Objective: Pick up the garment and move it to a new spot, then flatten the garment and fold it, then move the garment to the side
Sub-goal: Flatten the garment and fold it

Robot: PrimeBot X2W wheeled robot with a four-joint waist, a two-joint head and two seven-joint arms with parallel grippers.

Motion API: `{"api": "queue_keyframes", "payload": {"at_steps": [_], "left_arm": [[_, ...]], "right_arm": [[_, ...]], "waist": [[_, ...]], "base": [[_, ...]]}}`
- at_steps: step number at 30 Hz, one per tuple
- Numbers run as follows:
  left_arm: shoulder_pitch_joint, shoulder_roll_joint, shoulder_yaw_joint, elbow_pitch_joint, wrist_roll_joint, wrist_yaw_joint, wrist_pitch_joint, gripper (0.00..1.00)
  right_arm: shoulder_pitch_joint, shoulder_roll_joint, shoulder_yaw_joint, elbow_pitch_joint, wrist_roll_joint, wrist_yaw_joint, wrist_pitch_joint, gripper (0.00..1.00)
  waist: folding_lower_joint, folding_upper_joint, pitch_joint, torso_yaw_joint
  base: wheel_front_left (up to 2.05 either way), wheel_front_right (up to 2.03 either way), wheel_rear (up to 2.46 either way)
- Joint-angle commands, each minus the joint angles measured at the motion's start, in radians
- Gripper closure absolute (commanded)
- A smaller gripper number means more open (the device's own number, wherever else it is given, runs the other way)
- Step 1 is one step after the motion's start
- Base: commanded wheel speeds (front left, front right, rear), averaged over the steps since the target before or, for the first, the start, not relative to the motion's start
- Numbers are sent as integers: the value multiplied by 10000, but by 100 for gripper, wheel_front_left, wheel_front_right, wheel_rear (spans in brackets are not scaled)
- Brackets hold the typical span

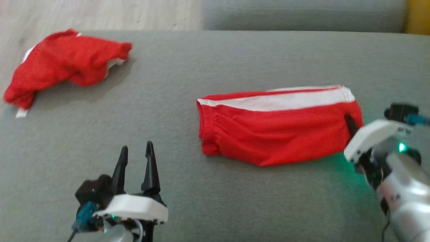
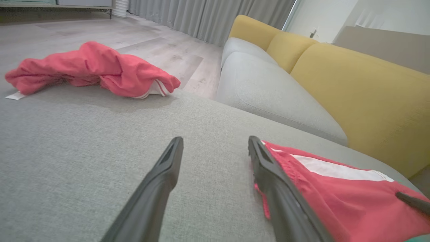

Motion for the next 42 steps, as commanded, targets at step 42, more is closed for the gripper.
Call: {"api": "queue_keyframes", "payload": {"at_steps": [42], "left_arm": [[346,-327,187,262,282,-424,-32,0]], "right_arm": [[-337,2365,1459,-693,-1094,73,-151,100]], "waist": [[1,0,-1011,1425]], "base": [[0,0,0]]}}
